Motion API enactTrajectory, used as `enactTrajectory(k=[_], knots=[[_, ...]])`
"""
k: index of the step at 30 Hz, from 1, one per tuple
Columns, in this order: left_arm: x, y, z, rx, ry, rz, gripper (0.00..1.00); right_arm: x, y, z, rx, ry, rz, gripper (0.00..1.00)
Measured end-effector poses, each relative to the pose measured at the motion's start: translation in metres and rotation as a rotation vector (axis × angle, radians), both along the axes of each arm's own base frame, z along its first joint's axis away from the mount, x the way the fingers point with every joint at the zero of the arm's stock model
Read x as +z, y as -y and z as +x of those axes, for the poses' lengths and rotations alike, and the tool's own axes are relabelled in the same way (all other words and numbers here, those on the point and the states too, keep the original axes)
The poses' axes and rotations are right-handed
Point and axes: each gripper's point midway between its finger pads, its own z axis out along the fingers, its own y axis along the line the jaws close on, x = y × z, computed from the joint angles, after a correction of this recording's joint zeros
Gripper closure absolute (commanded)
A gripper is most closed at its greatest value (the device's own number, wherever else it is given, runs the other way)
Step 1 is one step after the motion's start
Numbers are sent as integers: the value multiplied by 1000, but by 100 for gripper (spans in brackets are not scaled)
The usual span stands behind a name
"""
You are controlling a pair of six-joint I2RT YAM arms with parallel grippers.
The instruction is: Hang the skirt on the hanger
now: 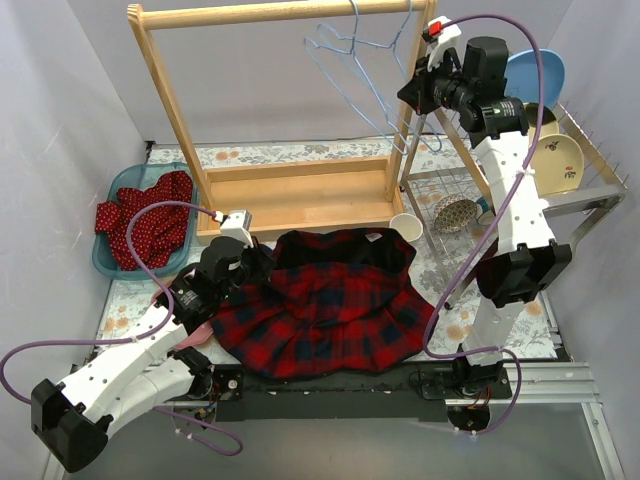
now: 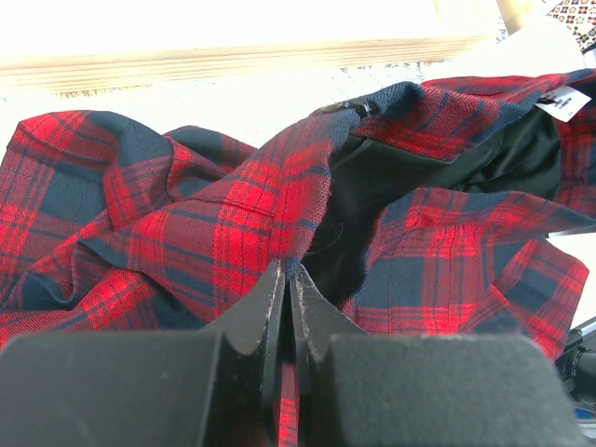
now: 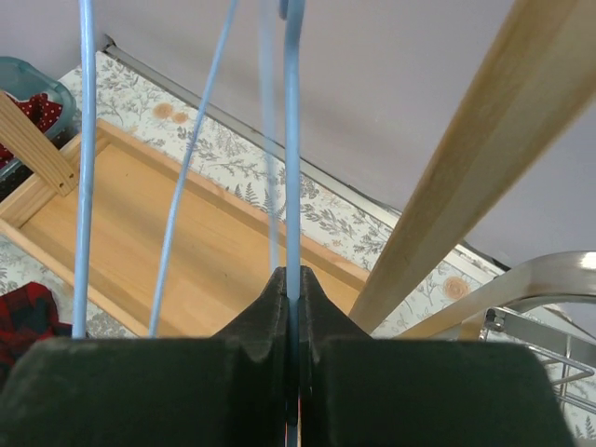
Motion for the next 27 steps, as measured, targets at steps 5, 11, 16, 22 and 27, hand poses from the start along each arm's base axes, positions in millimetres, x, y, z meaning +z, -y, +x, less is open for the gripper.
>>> enactTrajectory(k=[5,11,16,22,27], knots=[[0,0,0,0,0,0,100,10,-1,-2,5,21,7,99],[1,0,0,0,3,-3,100,28,2,-14,5,56,14,99],[2,0,-1,0,7,-5,100,67,10,-46,0,141,20,99],[5,-1,-1,0,15,-12,100,80,22,-106,19,195,-5,99],[6,-1,-1,0,17,-13,100,70,32,-136,15,213,-50,99]])
